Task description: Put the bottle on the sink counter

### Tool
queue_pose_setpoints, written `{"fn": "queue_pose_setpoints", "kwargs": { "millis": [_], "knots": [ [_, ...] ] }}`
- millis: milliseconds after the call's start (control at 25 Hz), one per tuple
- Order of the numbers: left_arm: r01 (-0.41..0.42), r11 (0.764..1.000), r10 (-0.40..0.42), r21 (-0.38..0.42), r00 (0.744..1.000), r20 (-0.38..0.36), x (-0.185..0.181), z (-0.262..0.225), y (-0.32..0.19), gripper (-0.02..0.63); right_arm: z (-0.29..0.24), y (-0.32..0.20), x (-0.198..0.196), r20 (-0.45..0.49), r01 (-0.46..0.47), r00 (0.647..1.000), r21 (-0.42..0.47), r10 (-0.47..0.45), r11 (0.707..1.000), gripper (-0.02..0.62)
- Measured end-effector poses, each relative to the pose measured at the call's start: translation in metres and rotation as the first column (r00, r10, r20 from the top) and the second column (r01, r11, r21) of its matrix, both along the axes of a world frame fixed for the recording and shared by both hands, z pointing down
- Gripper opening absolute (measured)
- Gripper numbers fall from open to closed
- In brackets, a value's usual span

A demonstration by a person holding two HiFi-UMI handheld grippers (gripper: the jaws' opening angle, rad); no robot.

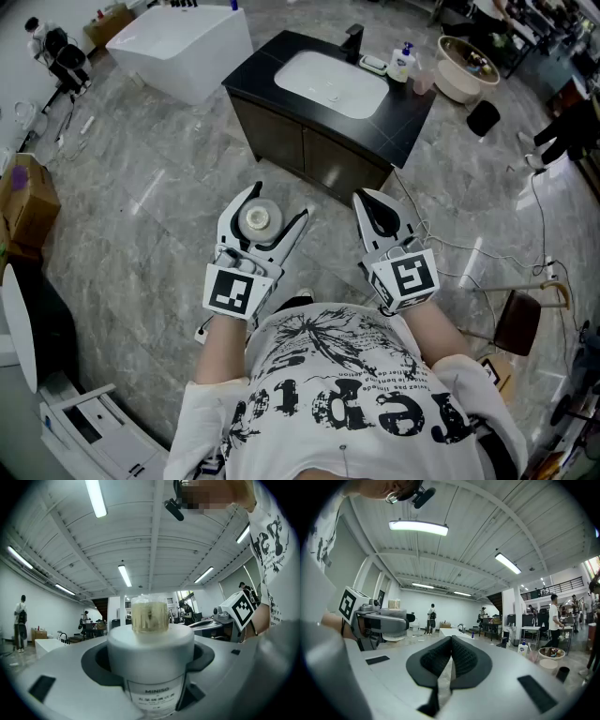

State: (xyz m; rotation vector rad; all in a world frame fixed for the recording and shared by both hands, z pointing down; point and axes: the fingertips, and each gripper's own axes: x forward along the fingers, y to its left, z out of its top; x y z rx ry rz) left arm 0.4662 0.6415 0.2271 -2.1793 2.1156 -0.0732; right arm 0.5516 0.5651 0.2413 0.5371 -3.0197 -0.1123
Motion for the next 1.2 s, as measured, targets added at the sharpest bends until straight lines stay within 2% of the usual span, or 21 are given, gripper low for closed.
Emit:
{"fn": "queue_pose_setpoints", "kwargs": {
  "millis": [360, 640, 760, 840, 1040, 1200],
  "knots": [
    [-0.019, 1.0, 0.019, 0.011, 1.0, -0.014, -0.028, -0.001, -0.005, 0.35, 0.002, -0.003, -0.027, -0.01, -0.018, 1.0, 0.008, 0.018, 1.0, 0.012],
    [-0.042, 0.999, 0.042, 0.017, 0.999, 0.0, -0.07, 0.004, -0.01, 0.35, 0.008, -0.011, -0.069, 0.01, -0.049, 0.999, -0.016, 0.049, 0.999, 0.014],
    [-0.042, 0.998, 0.043, 0.047, 0.999, -0.029, -0.086, 0.003, -0.02, 0.348, 0.018, -0.019, -0.087, 0.016, -0.047, 0.999, -0.037, 0.048, 0.998, 0.014],
    [-0.036, 0.997, 0.038, 0.064, 0.998, -0.043, -0.099, 0.001, -0.03, 0.348, 0.023, -0.03, -0.102, 0.014, -0.044, 0.999, -0.046, 0.045, 0.998, 0.014],
    [-0.003, 0.999, 0.005, 0.044, 0.998, -0.057, -0.137, 0.012, -0.065, 0.348, 0.041, -0.067, -0.144, -0.02, -0.011, 1.0, -0.074, 0.01, 0.997, 0.014],
    [0.011, 0.999, -0.009, 0.043, 0.999, -0.05, -0.172, 0.022, -0.112, 0.35, 0.055, -0.115, -0.183, -0.024, 0.009, 1.0, -0.08, -0.011, 0.997, 0.014]
  ]
}}
